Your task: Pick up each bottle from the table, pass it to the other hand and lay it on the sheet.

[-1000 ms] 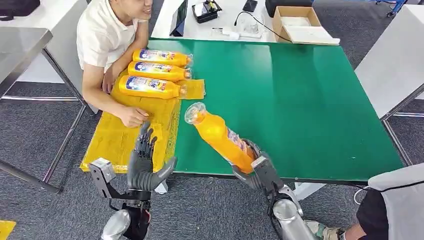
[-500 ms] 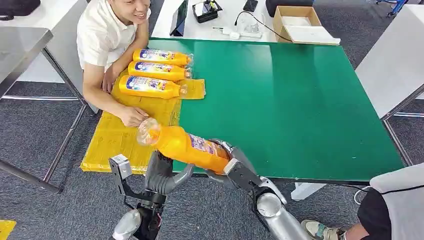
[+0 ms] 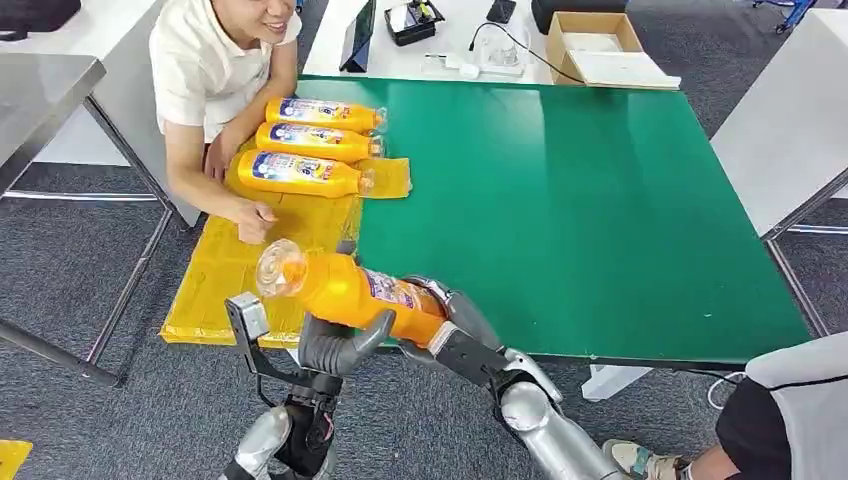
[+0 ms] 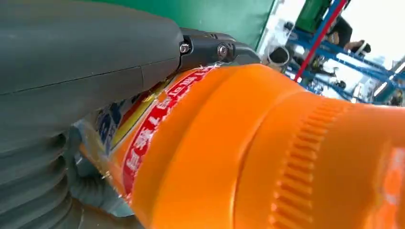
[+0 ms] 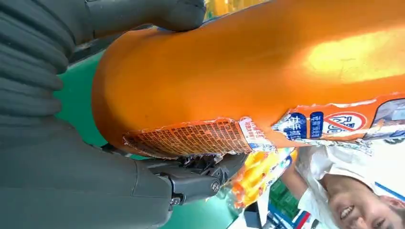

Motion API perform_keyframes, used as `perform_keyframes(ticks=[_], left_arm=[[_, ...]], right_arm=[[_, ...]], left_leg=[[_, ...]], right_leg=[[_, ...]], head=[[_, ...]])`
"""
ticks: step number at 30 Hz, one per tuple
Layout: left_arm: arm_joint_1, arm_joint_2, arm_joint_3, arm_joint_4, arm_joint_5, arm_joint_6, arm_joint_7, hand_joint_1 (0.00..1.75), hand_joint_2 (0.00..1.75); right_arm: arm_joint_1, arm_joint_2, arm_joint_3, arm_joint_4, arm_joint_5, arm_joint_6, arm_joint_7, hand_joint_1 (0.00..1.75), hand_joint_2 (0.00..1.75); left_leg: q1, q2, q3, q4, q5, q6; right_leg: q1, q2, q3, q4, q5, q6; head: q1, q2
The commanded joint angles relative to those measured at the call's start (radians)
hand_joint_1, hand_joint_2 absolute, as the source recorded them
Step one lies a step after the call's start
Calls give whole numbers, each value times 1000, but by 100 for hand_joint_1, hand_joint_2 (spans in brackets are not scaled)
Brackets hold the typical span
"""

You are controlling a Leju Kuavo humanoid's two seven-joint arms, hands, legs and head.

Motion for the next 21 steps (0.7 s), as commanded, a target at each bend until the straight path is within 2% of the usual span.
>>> perform_keyframes(ticks=[1, 2, 4, 6, 10, 17, 18, 21], left_arm=[[-60, 37, -24, 24, 111, -105, 17, 175, 175], [-61, 41, -25, 22, 119, -115, 19, 175, 175], [-64, 44, -28, 24, 120, -122, 19, 175, 175], [-67, 45, -30, 26, 111, -119, 12, 175, 175], [-80, 44, -33, 44, 112, -128, 13, 175, 175], [-61, 55, -29, -10, 43, -71, -25, 175, 175], [-61, 55, -29, -10, 43, -71, -25, 175, 175], [-55, 77, -9, -35, 22, -52, -35, 175, 175]], right_arm=[[-49, 8, 81, 102, -45, 63, -40, 58, 175], [-48, 14, 81, 108, -61, 77, -47, 54, 175], [-43, 23, 77, 113, -90, 102, -58, 33, 175], [-42, 25, 77, 111, -96, 106, -60, 28, 175], [-39, 23, 73, 99, -128, 142, -62, 2, 175], [1, -11, 57, 37, -159, 157, -87, 0, 175], [1, -11, 57, 37, -159, 157, -87, 0, 0], [33, -11, 18, -17, -152, 105, -103, 0, 0]], left_leg=[[0, 2, 6, -1, -2, -1], [0, 1, 4, -1, -1, -1], [0, 1, 4, -1, -1, -1], [0, 1, 5, -1, -1, -1], [0, 1, 6, -1, -2, -1], [0, -1, 3, -1, -1, -1], [0, 0, 5, -1, -2, -1], [0, -1, 4, -1, -2, -1]], right_leg=[[0, 1, 5, 0, -2, -2], [0, 1, 3, 0, -1, -1], [0, 1, 4, -1, -1, -2], [0, 1, 4, 0, -1, -2], [0, 0, 5, 0, -2, -2], [0, -1, 3, -1, -1, -1], [0, -1, 5, 0, -2, -2], [0, -1, 3, 0, -2, -2]], head=[[0, 0], [0, 0], [0, 0], [0, 0], [0, 0], [0, 0], [0, 0], [0, 0]])
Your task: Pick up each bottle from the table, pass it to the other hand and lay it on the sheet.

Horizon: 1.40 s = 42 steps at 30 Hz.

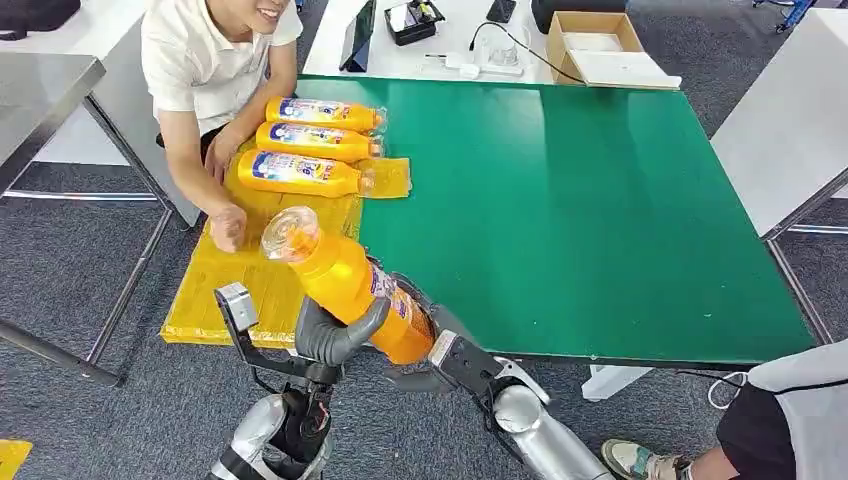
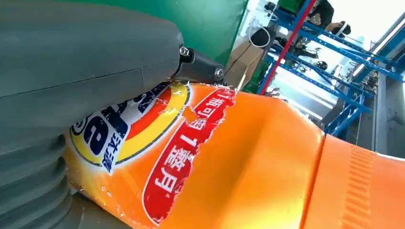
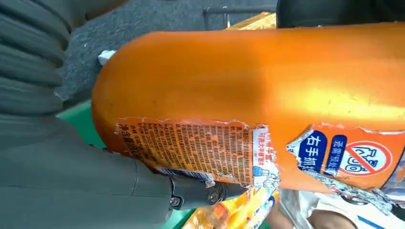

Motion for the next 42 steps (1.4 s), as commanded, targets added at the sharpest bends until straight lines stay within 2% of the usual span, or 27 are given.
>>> perform_keyframes(ticks=[1, 9, 12, 13, 14, 15, 16, 18, 21, 25, 27, 31, 33, 34, 36, 39, 42], left_arm=[[-21, 60, 13, -23, -22, 39, -3, 175, 175], [-20, 65, 28, -23, -12, 41, 7, 175, 175], [-35, 62, 62, 6, 12, 69, 26, 175, 175], [-57, 66, 86, 30, -23, 125, 10, 175, 175], [-90, 62, 127, 71, -169, 294, -58, 175, 175], [-105, 69, 160, 91, -207, 342, -72, 175, 175], [-123, 79, 188, 121, -329, 452, -119, 175, 175], [-105, 74, 269, 121, -544, 621, -195, 175, 175], [-72, 39, 366, 82, -759, 668, -218, 175, 175], [-153, 12, 381, 237, -983, 668, -160, 175, 175], [-193, 12, 376, 304, -989, 668, -148, 175, 175], [-193, 12, 376, 304, -989, 668, -148, 175, 175], [-247, 11, 403, 412, -1079, 668, -104, 175, 175], [-281, 18, 414, 481, -1143, 668, -83, 175, 175], [-352, 18, 447, 643, -1246, 668, -63, 175, 175], [-438, 48, 393, 872, -1443, 668, 49, 175, 175], [-491, 57, 337, 1024, -1524, 630, 124, 175, 175]], right_arm=[[48, -19, -35, -87, -9, -52, -26, 0, 0], [61, -17, -46, -107, -8, -56, -19, 0, 0], [79, -26, -56, -128, 33, -113, -22, 0, 0], [95, -30, -72, -157, 78, -199, -68, 0, 0], [135, -17, -144, -216, 86, -316, -83, 0, 0], [154, -33, -169, -262, 103, -353, -69, 0, 0], [182, -45, -216, -313, 123, -416, -53, 0, 0], [231, -70, -306, -388, 151, -453, -44, 0, 0], [284, -60, -382, -445, 136, -419, -101, 0, 0], [294, -22, -407, -433, 113, -434, -120, 0, 0], [290, -15, -409, -416, 98, -427, -124, 0, 0], [290, -15, -409, -416, 98, -427, -124, 0, 0], [277, -14, -386, -393, 81, -392, -124, 0, 0], [272, -18, -370, -385, 72, -376, -124, 0, 0], [261, -21, -347, -361, 55, -372, -124, 0, 0], [247, -25, -324, -338, 16, -345, -124, 0, 0], [233, -18, -309, -321, 1, -326, -124, 0, 0]], left_leg=[[0, 0, 3, -1, -1, -1], [0, 2, 3, -1, -1, -1], [0, 3, 11, -1, -4, -2], [0, 1, 4, -1, -1, -1], [0, 0, 5, -1, -1, -1], [0, 0, 6, -1, -2, -1], [0, -2, 5, -1, -1, -1], [0, -4, 7, -1, -2, -2], [0, -2, 6, -2, -2, -1], [0, -3, 4, -1, -2, -1], [0, -3, 4, -1, -1, -1], [0, -1, 2, 0, -1, -1], [0, 1, 7, -1, -3, -2], [0, 1, 3, -1, -1, -1], [0, -1, 4, -2, 0, -1], [0, 0, 5, -2, 0, -1], [0, 1, 4, -2, 0, -1]], right_leg=[[0, 0, 2, 0, -1, -1], [0, 1, 3, 0, -1, -2], [0, 1, 9, 1, -4, -4], [0, 0, 3, 0, -2, -2], [0, -1, 4, 0, -2, -2], [0, 0, 5, 0, -3, -2], [0, -2, 5, 0, -2, -2], [0, -5, 8, 0, -4, -3], [0, -3, 6, -1, -3, -2], [0, -2, 5, 0, -3, -2], [0, -3, 5, 0, -2, -2], [0, -1, 2, 0, -1, -2], [0, 0, 6, 0, -3, -3], [0, -1, 2, -1, -1, -2], [0, -3, 4, -1, -1, -2], [0, -1, 4, -1, 0, -2], [0, 0, 4, -1, 0, -1]], head=[[0, 0], [0, 0], [0, 0], [0, 0], [0, 0], [0, 0], [0, 0], [1, 0], [0, 0], [0, 0], [0, 0], [0, 0], [0, 0], [0, 0], [0, 0], [0, 0], [0, 0]])
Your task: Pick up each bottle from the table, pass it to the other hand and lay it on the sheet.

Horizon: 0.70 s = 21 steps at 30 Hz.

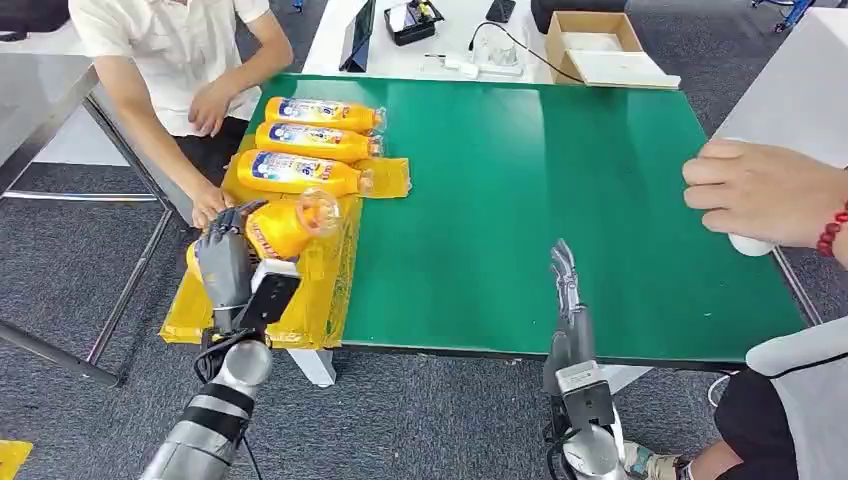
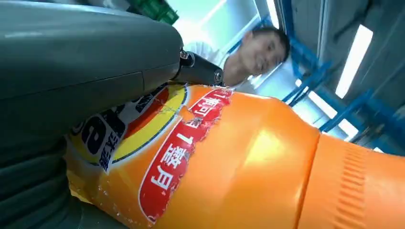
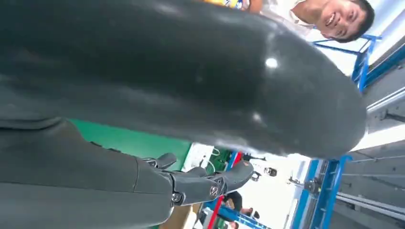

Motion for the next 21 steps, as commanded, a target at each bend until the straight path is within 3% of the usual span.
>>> perform_keyframes(ticks=[1, 5, 6, 7, 14, 15, 16, 17, 21], left_arm=[[-244, 38, -59, 614, -244, -44, 178, 175, 175], [-274, 37, -135, 678, -358, -152, 302, 175, 175], [-280, 36, -144, 688, -375, -172, 327, 175, 175], [-280, 36, -144, 688, -375, -172, 327, 175, 175], [-290, 47, -175, 727, -434, -268, 431, 175, 175], [-289, 48, -177, 729, -441, -281, 448, 115, 175], [-288, 49, -184, 733, -452, -302, 461, 26, 175], [-289, 48, -180, 742, -449, -338, 467, 2, 175], [-285, 38, -131, 740, -393, -434, 443, 0, 175]], right_arm=[[-62, 4, 55, 98, -45, 44, -1, 0, 0], [-64, 15, 68, 72, -73, 41, -1, 0, 0], [-68, 15, 76, 75, -73, 40, -1, 0, 0], [-68, 15, 76, 75, -73, 40, -1, 0, 0], [-77, 20, 76, 109, -71, 42, -1, 0, 0], [-77, 20, 78, 112, -64, 38, -1, 0, 0], [-76, 22, 76, 115, -68, 38, -1, 0, 0], [-76, 25, 74, 119, -71, 42, -1, 0, 0], [-76, 28, 70, 124, -66, 44, -1, 0, 0]], left_leg=[[0, 1, 7, -2, -1, -1], [0, 1, 4, -1, -1, -1], [0, 2, 9, -1, -4, -2], [0, 0, 4, -1, -2, -1], [0, 3, 5, -1, -1, -1], [0, 4, 7, -1, -2, -2], [0, 4, 5, -1, -1, -1], [0, 3, 4, -1, -1, -1], [0, 5, 10, -2, -2, -2]], right_leg=[[0, 0, 7, -2, -1, -2], [0, 0, 3, 0, -1, -1], [0, 1, 8, 1, -4, -3], [0, 0, 4, 0, -2, -2], [0, 3, 4, 0, -1, -2], [0, 4, 5, 0, -1, -3], [0, 4, 4, -1, 0, -2], [0, 3, 3, 0, 0, -1], [0, 5, 8, -1, -1, -3]], head=[[0, 0], [0, 0], [0, 0], [0, 0], [0, 0], [0, 0], [0, 0], [0, 0], [0, 0]])
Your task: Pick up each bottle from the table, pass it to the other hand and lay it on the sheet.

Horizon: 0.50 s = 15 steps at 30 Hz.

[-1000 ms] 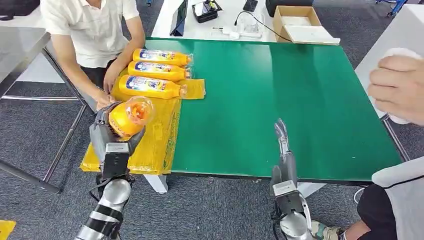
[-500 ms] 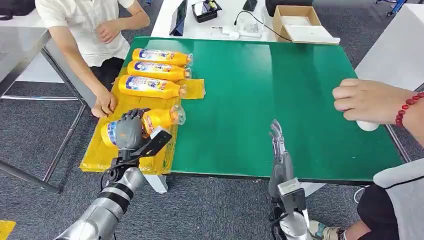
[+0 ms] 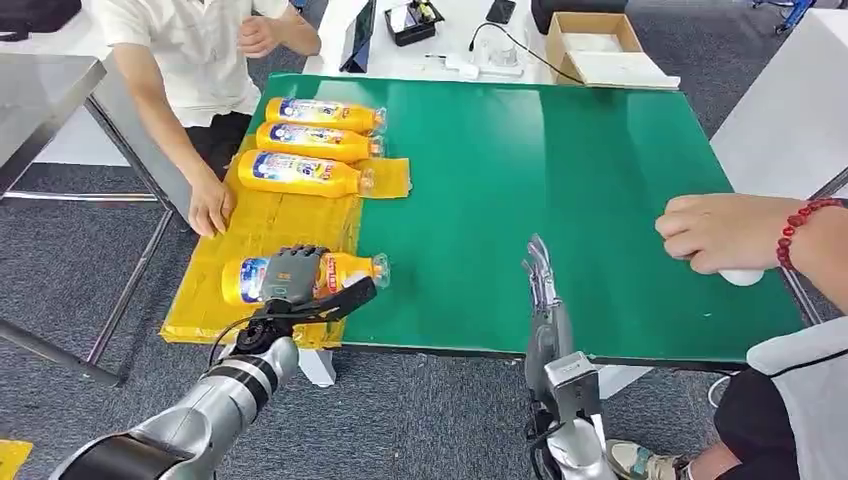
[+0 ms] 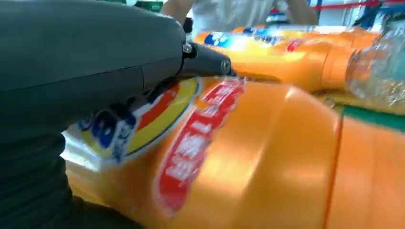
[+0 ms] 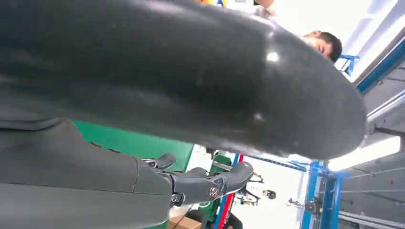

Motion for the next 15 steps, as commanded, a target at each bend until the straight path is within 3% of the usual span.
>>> perform_keyframes(ticks=[1, 7, 15], left_arm=[[-24, 22, 6, 119, 60, -162, -8, 0, 175], [-24, 22, 6, 119, 60, -162, -8, 0, 175], [-37, -15, 235, 84, 427, -524, -340, 0, 175]], right_arm=[[-42, 6, 12, 88, 1, 5, -1, 0, 0], [-42, 6, 12, 88, 1, 5, -1, 0, 0], [-81, -12, 32, 119, -45, -6, -1, 0, 0]], left_leg=[[0, 4, 7, -2, -1, -1], [0, 6, 13, -3, -1, -1], [0, 3, 15, -3, -1, -1]], right_leg=[[0, 4, 5, -1, 0, -2], [0, 6, 11, -2, 0, -3], [0, 4, 13, -1, 0, -3]], head=[[1, 0], [0, 0], [0, 0]])
